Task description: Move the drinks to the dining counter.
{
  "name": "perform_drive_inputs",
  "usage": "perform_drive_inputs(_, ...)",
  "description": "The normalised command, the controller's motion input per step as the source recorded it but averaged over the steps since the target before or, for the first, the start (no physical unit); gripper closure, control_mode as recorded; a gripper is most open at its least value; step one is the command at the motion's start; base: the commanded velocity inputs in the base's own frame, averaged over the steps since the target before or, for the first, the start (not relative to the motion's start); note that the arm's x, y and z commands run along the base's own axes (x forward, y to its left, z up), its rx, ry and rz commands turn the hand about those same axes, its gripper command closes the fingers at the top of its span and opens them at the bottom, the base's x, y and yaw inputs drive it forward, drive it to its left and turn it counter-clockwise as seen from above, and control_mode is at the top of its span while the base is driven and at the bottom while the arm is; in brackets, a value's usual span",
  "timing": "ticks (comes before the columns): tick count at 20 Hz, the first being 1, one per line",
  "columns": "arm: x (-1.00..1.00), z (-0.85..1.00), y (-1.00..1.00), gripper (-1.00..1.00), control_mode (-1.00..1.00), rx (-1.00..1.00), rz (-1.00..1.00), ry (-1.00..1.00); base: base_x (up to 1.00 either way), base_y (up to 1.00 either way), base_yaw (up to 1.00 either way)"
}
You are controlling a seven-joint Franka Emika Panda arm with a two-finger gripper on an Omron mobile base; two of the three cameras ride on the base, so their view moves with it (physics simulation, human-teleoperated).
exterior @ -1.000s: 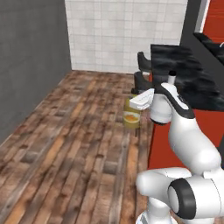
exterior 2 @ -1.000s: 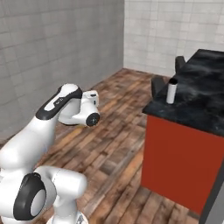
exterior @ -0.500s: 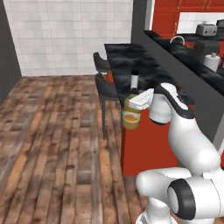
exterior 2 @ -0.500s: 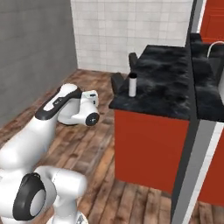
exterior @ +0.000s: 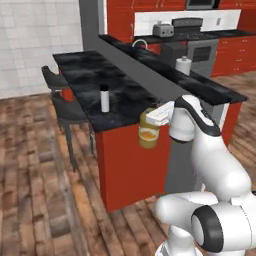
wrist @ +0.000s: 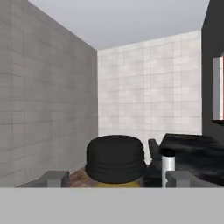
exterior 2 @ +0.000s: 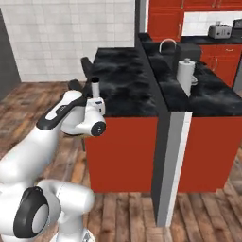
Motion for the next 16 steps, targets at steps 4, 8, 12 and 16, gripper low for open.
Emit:
perform_drive_inputs(4, 0.0, 0.0, 0.0, 1.0, 1.0, 0.0, 0.0, 0.0, 0.28, 0.22, -0.56)
perform_drive_inputs(8, 0.0, 0.0, 0.0, 1.0, 1.0, 0.0, 0.0, 0.0, 0.32, 0.4, -0.57)
perform_drive_inputs(12, 0.0, 0.0, 0.0, 1.0, 1.0, 0.0, 0.0, 0.0, 0.05, 0.76, -0.5)
perform_drive_inputs(16, 0.0, 0.0, 0.0, 1.0, 1.0, 0.0, 0.0, 0.0, 0.0, 1.0, -0.42)
